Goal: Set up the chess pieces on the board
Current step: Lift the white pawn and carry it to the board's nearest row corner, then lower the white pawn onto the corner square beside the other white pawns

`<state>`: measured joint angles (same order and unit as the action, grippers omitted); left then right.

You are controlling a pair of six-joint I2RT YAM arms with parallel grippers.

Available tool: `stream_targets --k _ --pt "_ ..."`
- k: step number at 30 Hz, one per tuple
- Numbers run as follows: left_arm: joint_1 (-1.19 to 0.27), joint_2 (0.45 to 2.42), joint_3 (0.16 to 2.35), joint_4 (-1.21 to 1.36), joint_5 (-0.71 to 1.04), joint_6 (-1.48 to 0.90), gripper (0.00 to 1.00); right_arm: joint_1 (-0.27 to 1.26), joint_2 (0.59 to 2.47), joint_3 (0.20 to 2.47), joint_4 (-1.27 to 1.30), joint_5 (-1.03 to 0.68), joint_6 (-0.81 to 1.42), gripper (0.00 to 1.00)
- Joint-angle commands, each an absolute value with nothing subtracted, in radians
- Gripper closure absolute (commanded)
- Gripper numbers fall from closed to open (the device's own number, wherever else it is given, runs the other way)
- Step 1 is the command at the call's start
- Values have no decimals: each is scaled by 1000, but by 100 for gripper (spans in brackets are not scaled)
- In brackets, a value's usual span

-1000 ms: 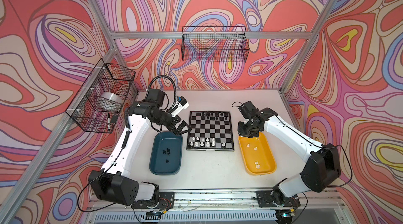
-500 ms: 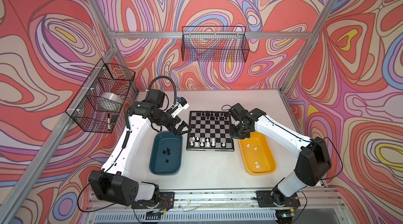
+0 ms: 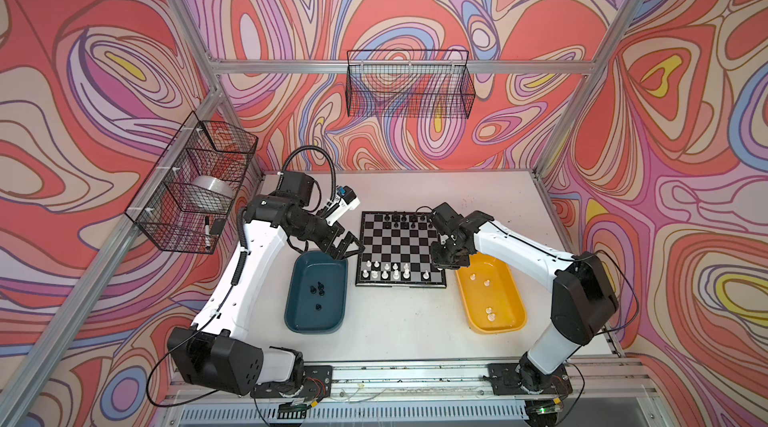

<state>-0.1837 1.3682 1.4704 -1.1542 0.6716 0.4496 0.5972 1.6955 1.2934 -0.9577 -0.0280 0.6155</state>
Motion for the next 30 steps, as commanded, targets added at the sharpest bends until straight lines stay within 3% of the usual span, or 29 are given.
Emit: stream_targets --k 1,30 --pt "-188 1350 1464 -1163 672 467 3 607 1722 1270 -926 -40 621 87" --pt "-189 1342 1453 -1160 664 469 3 620 1828 1238 -877 -57 603 86"
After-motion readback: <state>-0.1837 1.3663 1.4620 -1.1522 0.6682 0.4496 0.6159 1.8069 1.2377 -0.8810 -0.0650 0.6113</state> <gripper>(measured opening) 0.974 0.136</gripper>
